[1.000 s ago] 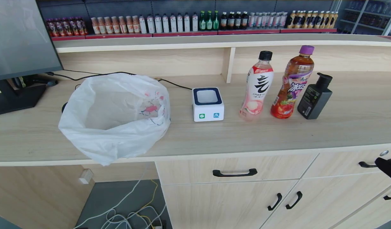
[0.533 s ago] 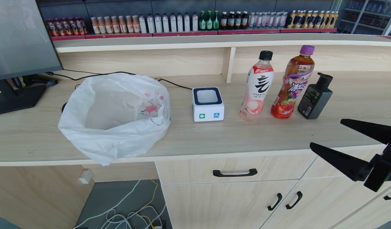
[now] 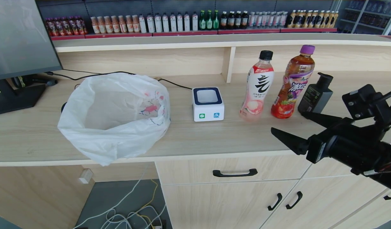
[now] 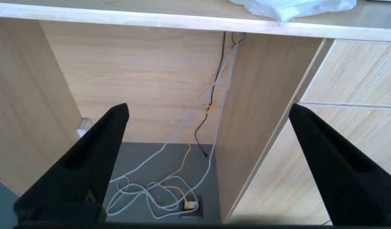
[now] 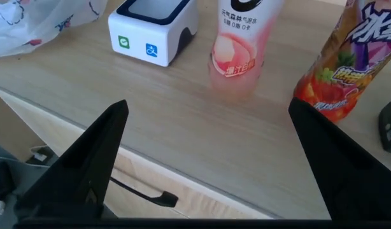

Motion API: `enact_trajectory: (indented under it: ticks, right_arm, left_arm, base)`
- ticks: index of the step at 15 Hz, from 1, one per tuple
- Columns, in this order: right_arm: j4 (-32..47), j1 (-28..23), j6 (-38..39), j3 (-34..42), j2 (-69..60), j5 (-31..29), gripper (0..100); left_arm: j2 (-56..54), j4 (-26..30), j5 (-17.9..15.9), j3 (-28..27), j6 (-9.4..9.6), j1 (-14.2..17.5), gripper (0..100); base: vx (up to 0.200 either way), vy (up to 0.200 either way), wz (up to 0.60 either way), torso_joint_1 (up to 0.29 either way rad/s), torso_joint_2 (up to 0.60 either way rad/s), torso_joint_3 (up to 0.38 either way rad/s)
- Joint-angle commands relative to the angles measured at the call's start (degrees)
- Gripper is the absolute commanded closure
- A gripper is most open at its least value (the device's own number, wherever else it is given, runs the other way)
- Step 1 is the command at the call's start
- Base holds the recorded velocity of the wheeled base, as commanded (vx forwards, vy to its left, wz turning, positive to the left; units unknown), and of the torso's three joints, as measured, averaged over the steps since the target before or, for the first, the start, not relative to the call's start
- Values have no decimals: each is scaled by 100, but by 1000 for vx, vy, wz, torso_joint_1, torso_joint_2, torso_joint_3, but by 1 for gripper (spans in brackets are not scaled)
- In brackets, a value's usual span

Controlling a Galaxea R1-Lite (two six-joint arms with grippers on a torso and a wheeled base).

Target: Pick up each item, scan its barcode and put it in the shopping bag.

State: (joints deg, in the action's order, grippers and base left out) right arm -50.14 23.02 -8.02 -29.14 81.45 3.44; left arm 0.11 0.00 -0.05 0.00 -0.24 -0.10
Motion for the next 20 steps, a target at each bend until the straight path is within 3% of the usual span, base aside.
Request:
enact_trajectory:
  ticks: [1, 7, 20]
  right_arm:
    - [-391, 309, 178, -242, 794, -265, 0]
    - [-2351, 528, 240, -593, 2130, -818, 0]
    - [-2386, 555, 213, -1718, 2754, -1803, 0]
  left_arm:
    - [-2, 0, 5, 0, -2, 1, 0]
    - [-2, 0, 5, 0, -2, 1, 0]
    - [-2, 0, 5, 0, -2, 1, 0]
  base:
    - [0, 0, 0, 0, 0, 0]
    - [0, 0, 0, 0, 0, 0]
    - [0, 0, 0, 0, 0, 0]
